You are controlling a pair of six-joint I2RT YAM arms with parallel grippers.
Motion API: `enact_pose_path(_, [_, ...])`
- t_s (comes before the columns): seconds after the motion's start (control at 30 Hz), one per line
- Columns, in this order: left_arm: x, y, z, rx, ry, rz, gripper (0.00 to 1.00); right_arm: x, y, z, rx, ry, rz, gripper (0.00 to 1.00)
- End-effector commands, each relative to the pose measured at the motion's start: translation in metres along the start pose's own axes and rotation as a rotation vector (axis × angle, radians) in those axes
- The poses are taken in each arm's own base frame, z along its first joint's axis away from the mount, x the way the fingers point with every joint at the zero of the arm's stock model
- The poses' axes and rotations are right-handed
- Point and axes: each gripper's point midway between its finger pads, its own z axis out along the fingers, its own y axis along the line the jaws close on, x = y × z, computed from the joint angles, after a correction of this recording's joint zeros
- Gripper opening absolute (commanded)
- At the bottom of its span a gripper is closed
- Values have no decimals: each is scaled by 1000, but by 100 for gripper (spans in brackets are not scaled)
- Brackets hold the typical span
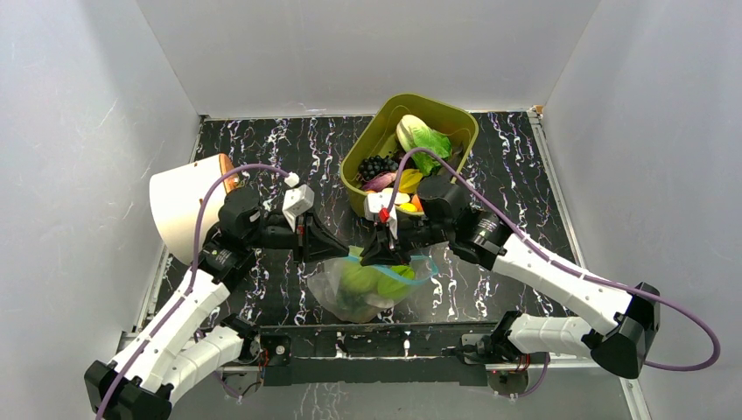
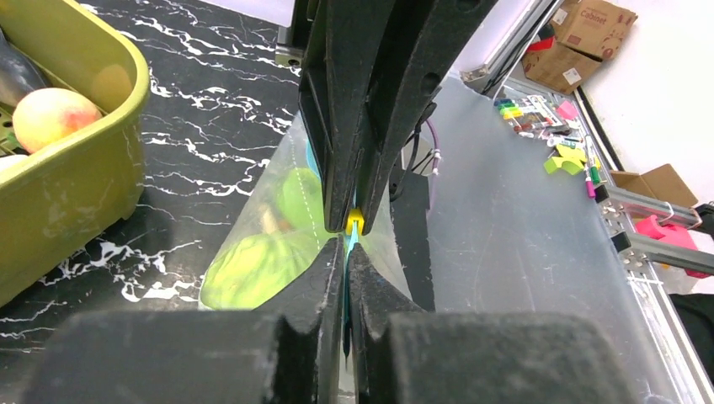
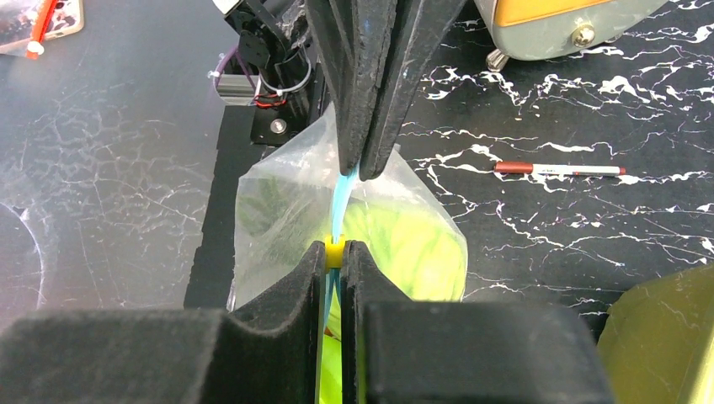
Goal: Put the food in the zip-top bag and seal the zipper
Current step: Zip the zipper food storage bag at the center of the board.
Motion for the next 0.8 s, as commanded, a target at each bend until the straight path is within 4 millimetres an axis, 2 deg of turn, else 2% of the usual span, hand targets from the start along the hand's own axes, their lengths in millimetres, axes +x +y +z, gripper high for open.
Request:
enact_pose_path(0.0, [-1, -2, 0, 30, 3, 38, 0, -49, -2, -6, 5, -129, -97, 0])
enact_pose_path(0.2, [-7, 3, -6, -55, 34, 70, 0, -32, -8, -11, 74, -79, -73, 0])
enact_pose_path(0.5, [-41, -14, -16, -95, -33, 129, 0, 1, 0, -35, 172, -18, -36, 0])
enact_pose_path(0.63, [-45, -15, -19, -121, -32, 153, 0, 2, 5, -44, 185, -20, -28, 0])
enact_pose_path(0.77, [-41, -8, -18, -135, -13, 137, 0, -10, 9, -45, 165, -55, -53, 0])
